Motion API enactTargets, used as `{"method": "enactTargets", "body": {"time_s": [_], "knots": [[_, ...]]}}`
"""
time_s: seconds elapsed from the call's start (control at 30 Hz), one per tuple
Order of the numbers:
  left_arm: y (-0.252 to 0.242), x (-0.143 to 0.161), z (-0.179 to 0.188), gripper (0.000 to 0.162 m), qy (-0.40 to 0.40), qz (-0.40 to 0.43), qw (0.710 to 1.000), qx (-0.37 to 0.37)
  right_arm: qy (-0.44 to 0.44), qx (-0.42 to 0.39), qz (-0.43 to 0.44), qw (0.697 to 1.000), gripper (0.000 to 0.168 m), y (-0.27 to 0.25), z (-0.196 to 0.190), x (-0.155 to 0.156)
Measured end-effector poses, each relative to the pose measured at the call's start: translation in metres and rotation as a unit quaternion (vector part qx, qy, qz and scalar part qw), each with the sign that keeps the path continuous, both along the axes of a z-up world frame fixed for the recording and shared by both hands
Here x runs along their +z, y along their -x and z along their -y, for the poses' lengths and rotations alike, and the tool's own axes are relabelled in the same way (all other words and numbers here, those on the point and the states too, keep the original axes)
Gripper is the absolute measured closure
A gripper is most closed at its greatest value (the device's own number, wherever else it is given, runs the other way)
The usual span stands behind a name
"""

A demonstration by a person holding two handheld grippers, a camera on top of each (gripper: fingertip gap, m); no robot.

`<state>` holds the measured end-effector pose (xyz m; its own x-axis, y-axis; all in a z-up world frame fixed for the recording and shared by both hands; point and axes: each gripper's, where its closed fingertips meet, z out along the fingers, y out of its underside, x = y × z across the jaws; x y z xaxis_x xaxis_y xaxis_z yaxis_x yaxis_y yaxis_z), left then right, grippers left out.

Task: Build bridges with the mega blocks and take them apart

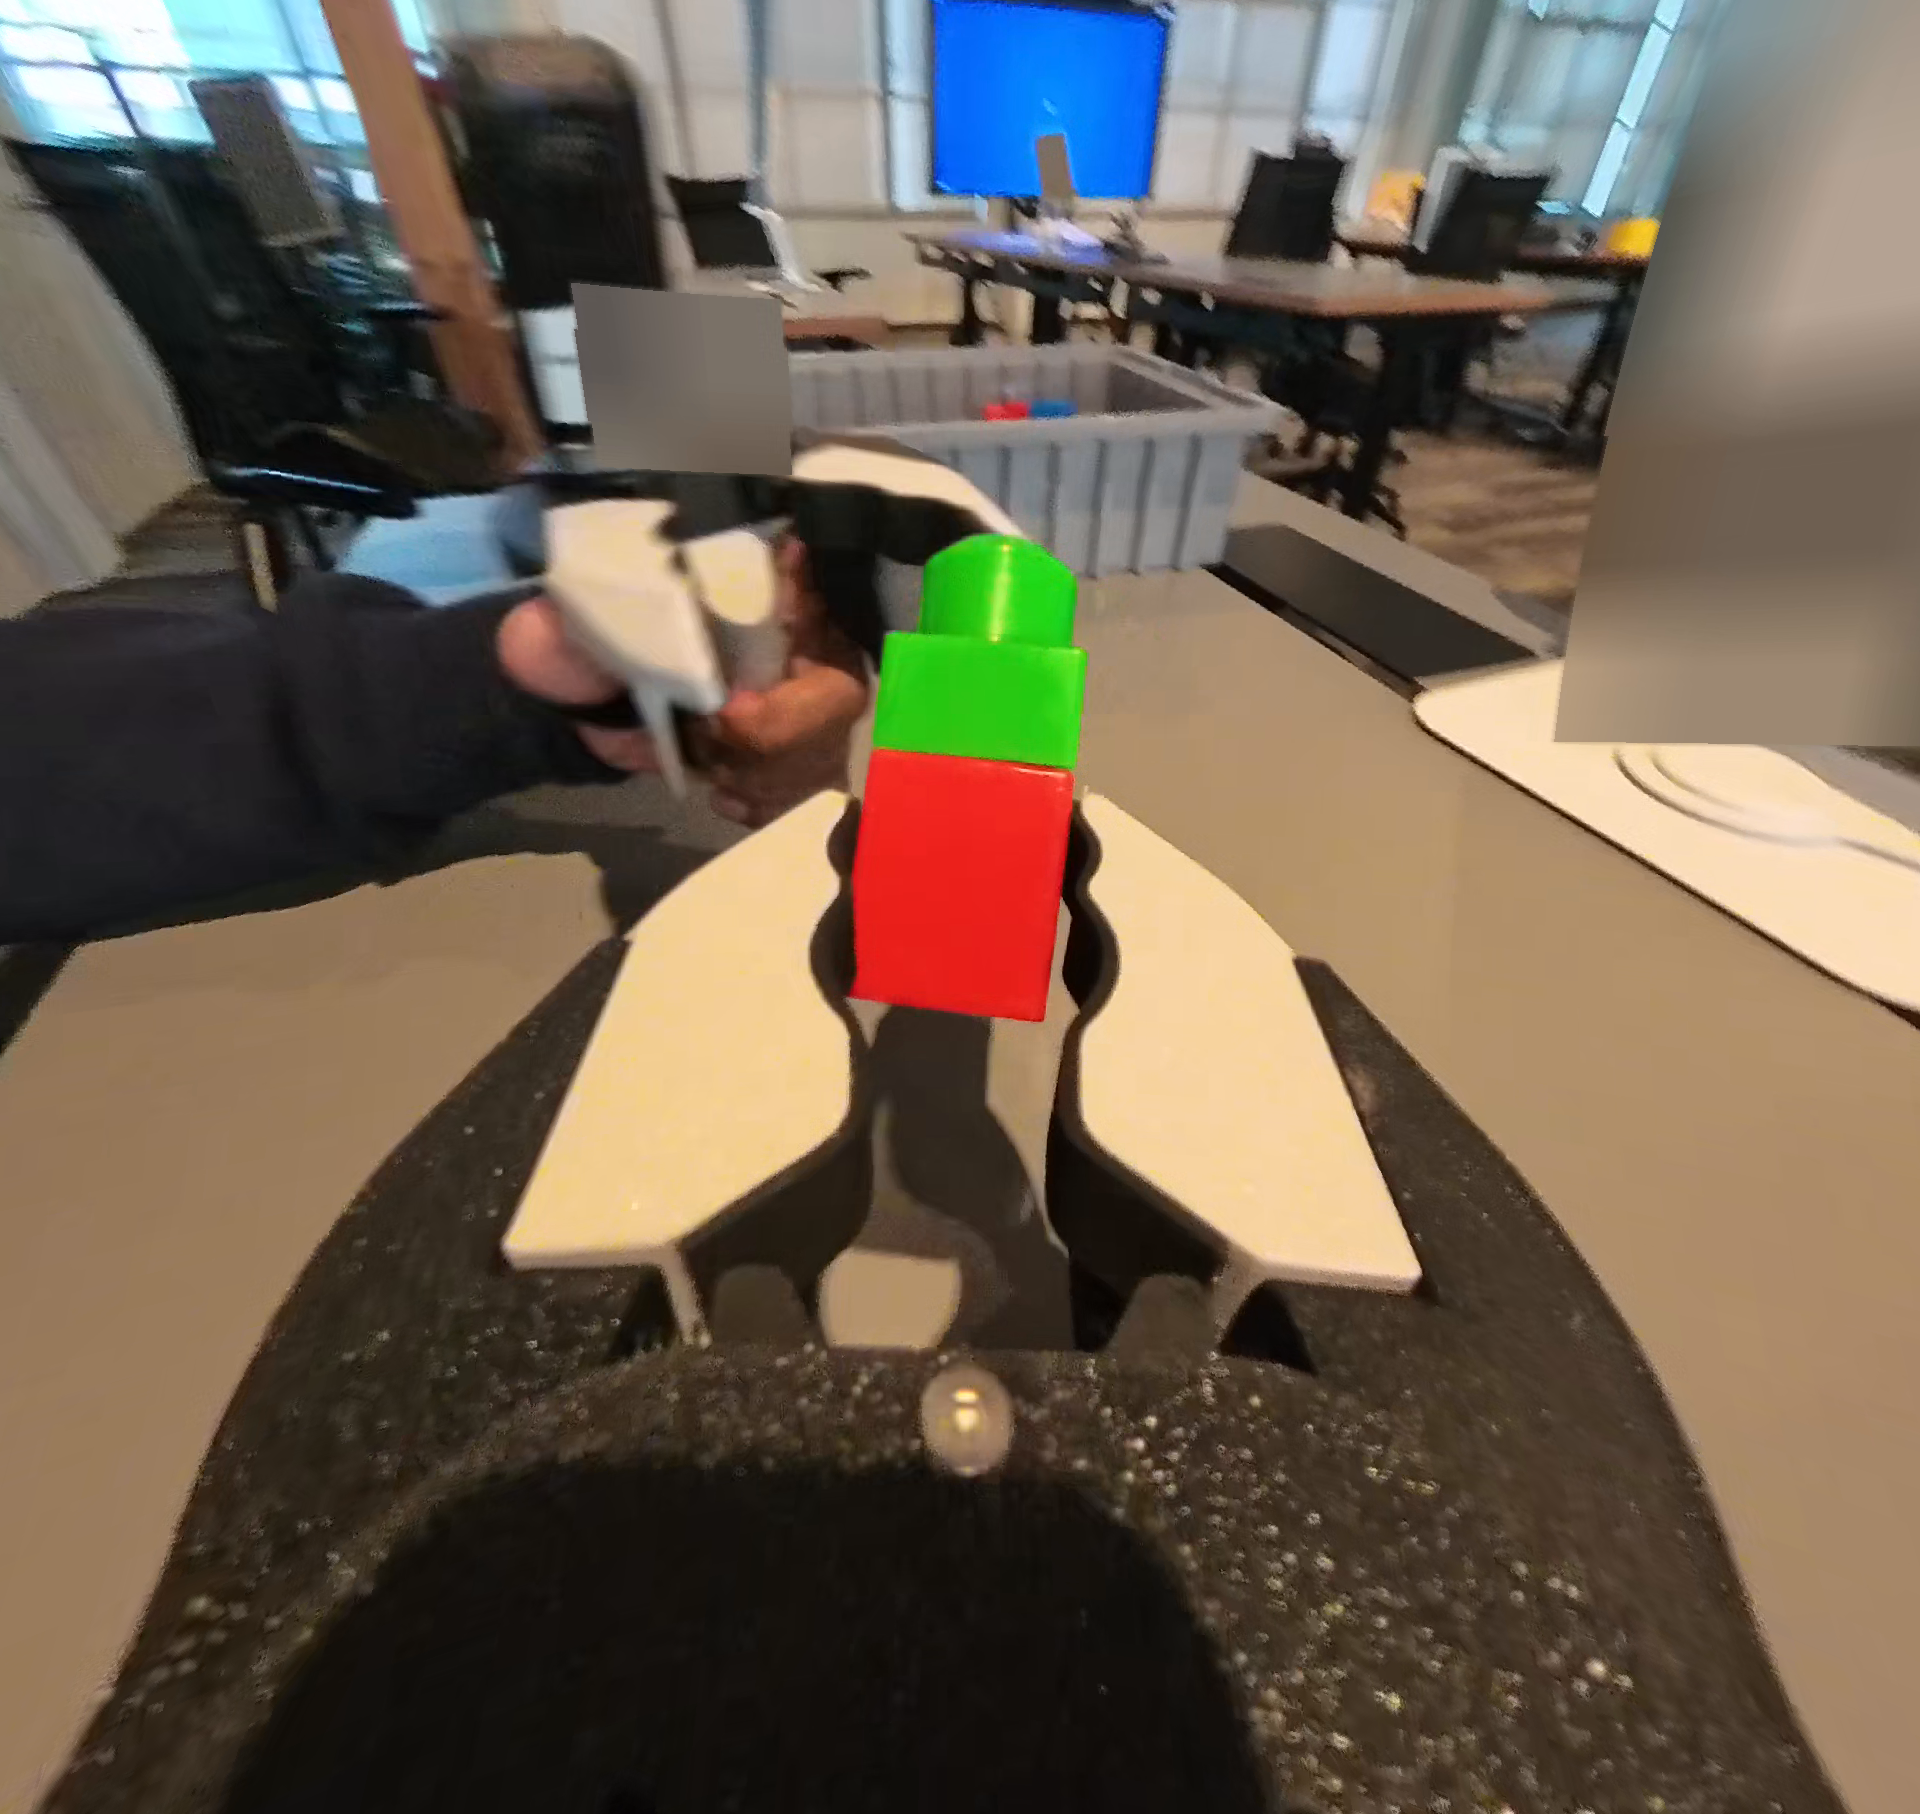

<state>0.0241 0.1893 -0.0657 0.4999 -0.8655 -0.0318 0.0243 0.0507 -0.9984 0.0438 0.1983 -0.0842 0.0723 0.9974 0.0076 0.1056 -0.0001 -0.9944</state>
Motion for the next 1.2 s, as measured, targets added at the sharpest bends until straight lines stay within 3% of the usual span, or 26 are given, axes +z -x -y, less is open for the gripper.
{"method": "enactTargets", "body": {"time_s": [0.07, 0.23, 0.37, 0.47, 0.77, 1.2], "knots": [[0.002, 0.0, -0.001, 0.096, 0.042, 0.042, 0.998, -0.024, -0.007, 0.03, -0.016, 0.999, 0.131, 0.0, 0.01, 0.005], [-0.02, -0.025, 0.006, 0.096, 0.083, 0.007, 0.994, -0.072, -0.008, 0.056, -0.034, 0.998, 0.131, 0.001, 0.021, 0.01], [-0.026, -0.019, 0.009, 0.103, 0.087, 0.039, 0.991, -0.088, 0.008, 0.073, -0.048, 0.996, 0.131, -0.001, 0.024, 0.013], [-0.021, -0.012, 0.011, 0.117, 0.091, 0.071, 0.988, -0.102, 0.017, 0.088, -0.054, 0.994, 0.131, -0.001, 0.028, 0.015], [-0.021, 0.001, 0.017, 0.123, 0.122, 0.146, 0.971, -0.145, 0.047, 0.117, -0.061, 0.99, 0.131, -0.002, 0.032, 0.015], [-0.021, -0.002, 0.009, 0.126, 0.105, 0.095, 0.985, -0.097, 0.049, 0.088, -0.001, 0.995, 0.131, 0.0, 0.022, -0.001]]}}
